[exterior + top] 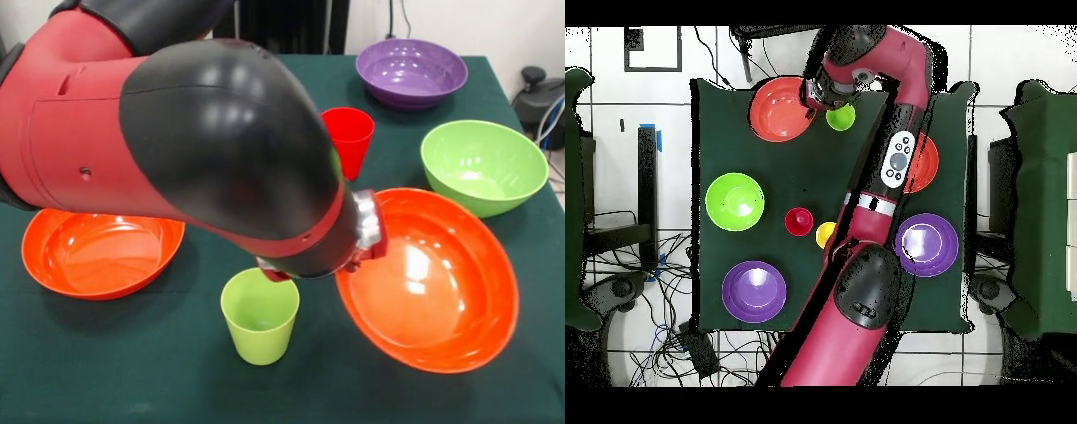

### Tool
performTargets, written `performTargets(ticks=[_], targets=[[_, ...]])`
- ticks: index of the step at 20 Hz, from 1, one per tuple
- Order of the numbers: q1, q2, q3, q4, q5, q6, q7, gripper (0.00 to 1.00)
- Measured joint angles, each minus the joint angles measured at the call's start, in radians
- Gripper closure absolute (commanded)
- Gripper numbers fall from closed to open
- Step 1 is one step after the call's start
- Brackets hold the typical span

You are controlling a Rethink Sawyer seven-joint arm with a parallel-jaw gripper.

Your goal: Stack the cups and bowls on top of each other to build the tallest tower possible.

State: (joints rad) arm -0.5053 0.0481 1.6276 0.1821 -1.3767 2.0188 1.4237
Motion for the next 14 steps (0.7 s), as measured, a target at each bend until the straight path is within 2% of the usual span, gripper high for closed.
performTargets(ticks=[4,6,14], targets=[[0.001,0.001,0.072,0.000,-0.013,0.024,0.000,1.00],[0.000,0.001,0.091,0.005,0.009,0.035,0.000,1.00],[-0.013,-0.002,0.091,0.044,0.069,0.036,0.000,1.00]])
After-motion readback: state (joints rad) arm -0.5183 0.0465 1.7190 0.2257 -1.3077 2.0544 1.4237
